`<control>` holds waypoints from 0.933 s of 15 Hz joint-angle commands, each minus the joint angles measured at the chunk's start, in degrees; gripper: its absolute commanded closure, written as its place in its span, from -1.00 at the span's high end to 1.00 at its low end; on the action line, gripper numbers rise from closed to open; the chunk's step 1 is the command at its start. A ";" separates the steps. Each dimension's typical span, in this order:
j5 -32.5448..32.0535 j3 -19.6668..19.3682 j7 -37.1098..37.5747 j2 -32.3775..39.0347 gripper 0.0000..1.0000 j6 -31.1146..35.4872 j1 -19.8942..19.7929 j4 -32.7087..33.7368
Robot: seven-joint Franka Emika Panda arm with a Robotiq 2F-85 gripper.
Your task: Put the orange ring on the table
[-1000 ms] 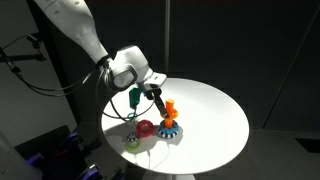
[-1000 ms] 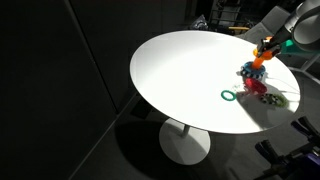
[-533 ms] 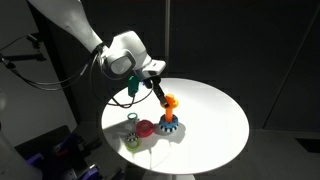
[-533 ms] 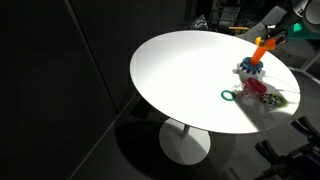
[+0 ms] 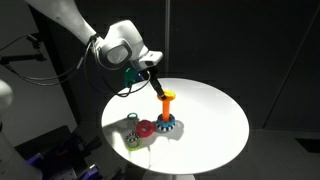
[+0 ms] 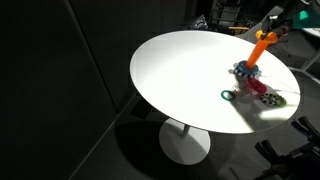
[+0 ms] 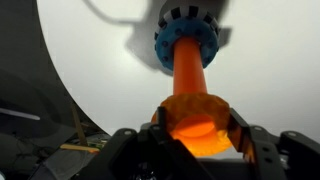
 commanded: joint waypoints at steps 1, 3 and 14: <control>-1.50 -6.82 0.53 -1.71 -0.31 -3.46 6.85 0.47; -1.40 -9.84 -0.21 -1.96 -0.31 -4.72 10.34 0.38; -0.85 -21.98 -5.26 -1.39 -0.31 -11.54 23.10 -1.91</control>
